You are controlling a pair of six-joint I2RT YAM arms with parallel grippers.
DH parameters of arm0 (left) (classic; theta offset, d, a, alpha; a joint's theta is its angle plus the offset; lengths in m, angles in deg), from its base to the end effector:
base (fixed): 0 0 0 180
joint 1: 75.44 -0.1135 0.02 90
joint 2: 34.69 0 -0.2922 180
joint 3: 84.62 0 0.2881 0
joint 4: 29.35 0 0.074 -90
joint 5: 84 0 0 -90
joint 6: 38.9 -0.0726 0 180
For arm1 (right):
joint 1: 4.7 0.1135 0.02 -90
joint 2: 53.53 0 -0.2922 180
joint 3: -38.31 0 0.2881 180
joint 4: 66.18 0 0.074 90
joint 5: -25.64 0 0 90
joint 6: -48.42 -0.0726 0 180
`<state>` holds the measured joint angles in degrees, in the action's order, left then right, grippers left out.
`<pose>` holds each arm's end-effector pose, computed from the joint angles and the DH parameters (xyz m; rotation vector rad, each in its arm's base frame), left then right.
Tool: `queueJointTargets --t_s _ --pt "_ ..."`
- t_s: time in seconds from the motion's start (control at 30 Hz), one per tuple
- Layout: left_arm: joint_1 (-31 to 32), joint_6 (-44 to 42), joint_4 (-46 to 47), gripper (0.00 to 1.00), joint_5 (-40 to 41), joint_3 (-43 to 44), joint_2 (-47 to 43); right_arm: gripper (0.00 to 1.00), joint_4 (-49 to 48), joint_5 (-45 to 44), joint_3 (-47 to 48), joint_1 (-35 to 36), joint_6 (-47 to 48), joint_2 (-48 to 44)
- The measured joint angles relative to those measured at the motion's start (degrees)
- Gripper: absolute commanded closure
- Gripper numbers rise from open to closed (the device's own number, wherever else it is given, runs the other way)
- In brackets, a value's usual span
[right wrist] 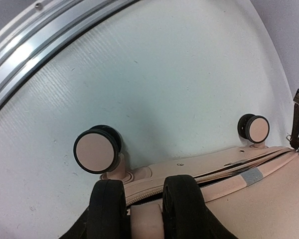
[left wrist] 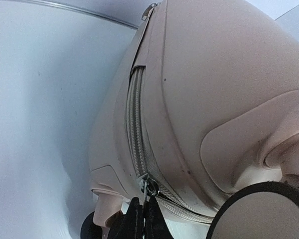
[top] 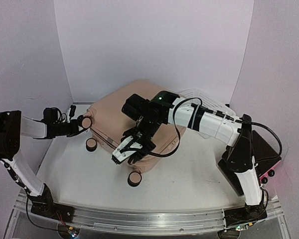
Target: Open, take out, and arrange the luggage
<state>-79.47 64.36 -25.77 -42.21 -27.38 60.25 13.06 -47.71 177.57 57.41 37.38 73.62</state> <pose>0.3773 -0.0277 0.1598 0.1722 2.0922 -0.9981 0.2314 0.4817 0.2746 -2.5624 0.8212 0.3096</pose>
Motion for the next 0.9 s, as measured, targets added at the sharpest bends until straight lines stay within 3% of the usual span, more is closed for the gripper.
queueJointTargets --t_s 0.1,0.23,0.37,0.43,0.6,0.8,0.9 --pt "0.0 -1.3 -5.7 0.95 2.3 -4.1 -7.1 1.0 0.5 0.9 -4.7 0.3 1.8 -3.3" --pt "-0.2 -4.8 -15.5 1.0 5.2 -3.2 -12.5 1.0 0.7 2.1 -9.7 0.3 3.5 -7.0" --pt "-0.2 -8.3 -22.8 1.0 8.7 2.0 -11.1 1.0 0.7 2.4 -11.6 0.3 4.0 -8.3" --pt "-2.7 -9.7 -21.6 1.0 14.3 4.6 -8.7 1.0 2.9 2.4 -12.3 0.2 4.7 -9.1" --pt "-4.9 -12.4 -19.1 0.98 17.6 8.1 -1.2 1.0 8.6 3.8 -12.1 0.3 6.0 -11.0" --pt "-3.2 -9.8 -18.0 0.55 14.1 6.6 0.2 1.0 11.8 4.2 -10.6 0.7 5.1 -11.1" --pt "-3.2 -6.3 -17.6 0.43 10.0 2.9 -3.8 1.0 11.8 5.2 -10.7 0.3 5.6 -11.2"
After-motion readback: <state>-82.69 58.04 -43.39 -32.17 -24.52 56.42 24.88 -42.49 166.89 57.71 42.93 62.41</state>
